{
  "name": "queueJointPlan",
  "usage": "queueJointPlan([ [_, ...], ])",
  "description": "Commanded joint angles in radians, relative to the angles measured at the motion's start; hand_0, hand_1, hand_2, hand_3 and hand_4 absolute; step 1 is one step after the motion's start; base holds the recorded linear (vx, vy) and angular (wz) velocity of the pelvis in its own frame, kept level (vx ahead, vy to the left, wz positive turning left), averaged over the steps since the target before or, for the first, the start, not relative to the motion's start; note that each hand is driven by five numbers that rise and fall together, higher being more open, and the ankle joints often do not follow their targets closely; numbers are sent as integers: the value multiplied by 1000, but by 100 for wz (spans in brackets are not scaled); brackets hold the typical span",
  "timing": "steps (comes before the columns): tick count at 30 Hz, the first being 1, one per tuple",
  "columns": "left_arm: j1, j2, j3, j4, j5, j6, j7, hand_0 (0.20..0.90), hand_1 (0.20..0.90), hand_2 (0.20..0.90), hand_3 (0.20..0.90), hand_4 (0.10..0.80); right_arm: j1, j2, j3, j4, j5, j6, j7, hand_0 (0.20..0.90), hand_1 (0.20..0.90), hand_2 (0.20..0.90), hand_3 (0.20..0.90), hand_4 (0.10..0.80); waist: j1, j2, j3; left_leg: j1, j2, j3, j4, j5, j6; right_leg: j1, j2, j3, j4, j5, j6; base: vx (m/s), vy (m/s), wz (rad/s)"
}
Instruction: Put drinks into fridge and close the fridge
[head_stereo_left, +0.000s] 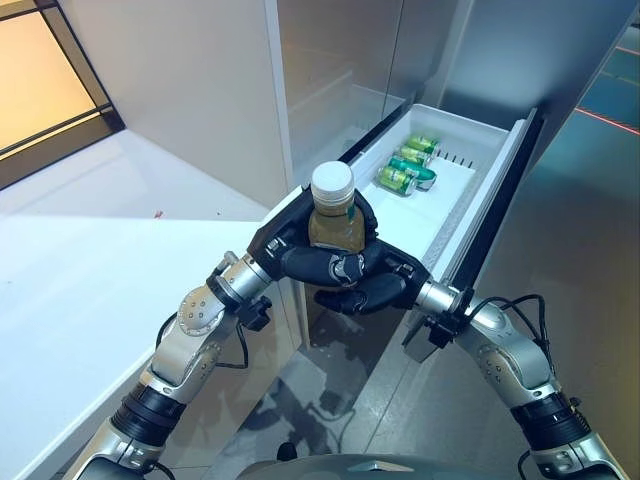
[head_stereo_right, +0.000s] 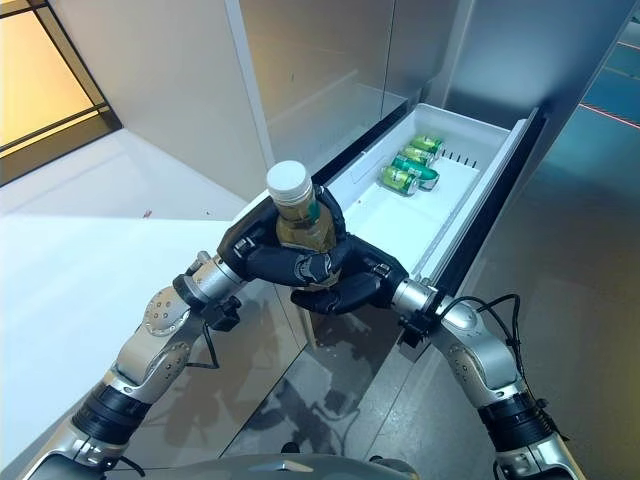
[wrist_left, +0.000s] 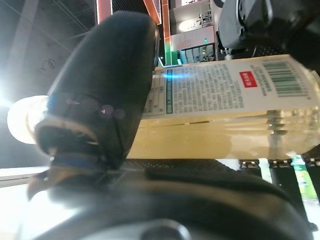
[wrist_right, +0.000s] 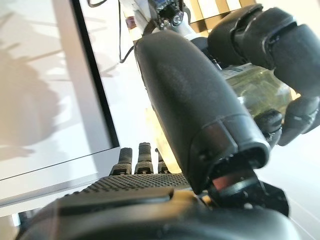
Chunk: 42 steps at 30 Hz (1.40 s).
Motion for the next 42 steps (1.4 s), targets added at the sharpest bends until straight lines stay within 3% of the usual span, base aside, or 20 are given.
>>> queueJointPlan([
  [1, -190, -39, 3, 11, -62, -100, 52, 300, 300, 300, 200, 100, -137, 10, -2, -117, 99, -48, 53, 900, 900, 900, 900, 800, 10, 11, -57, 26, -37, 19, 18, -124, 41, -81, 81, 20, 94, -32, 1, 0, 0, 0],
  [17, -213, -36, -41, 140, -5, -62, 124, 300, 300, 300, 200, 100, -218, -16, 19, -147, 179, -23, 53, 900, 900, 900, 900, 800, 7, 7, -59, 20, -38, 22, 24, -125, 41, -84, 82, 25, 88, -25, 2, 0, 0, 0],
  [23, -201, -54, -47, 173, 8, -63, 125, 300, 300, 300, 200, 100, -217, 14, 22, -140, 270, 45, 41, 900, 900, 900, 900, 800, 12, 5, -59, 17, -37, 21, 27, -124, 39, -82, 82, 19, 86, -23, 2, 0, 0, 0],
  [30, -201, -58, -65, 211, 23, -56, 137, 300, 300, 300, 200, 100, -213, 53, 56, -111, 446, 187, 60, 900, 900, 900, 900, 800, 24, 1, -60, 21, -36, 24, 24, -121, 34, -72, 80, -7, 75, -19, 3, 0, 0, 0],
  [42, -203, -50, -60, 276, 33, -41, 155, 300, 300, 300, 200, 100, -311, 23, 10, -93, 466, 113, -28, 900, 900, 900, 900, 800, 34, -1, -65, 24, -35, 46, 23, -123, 30, -64, 70, -49, 66, -15, 8, 7, 3, -1],
])
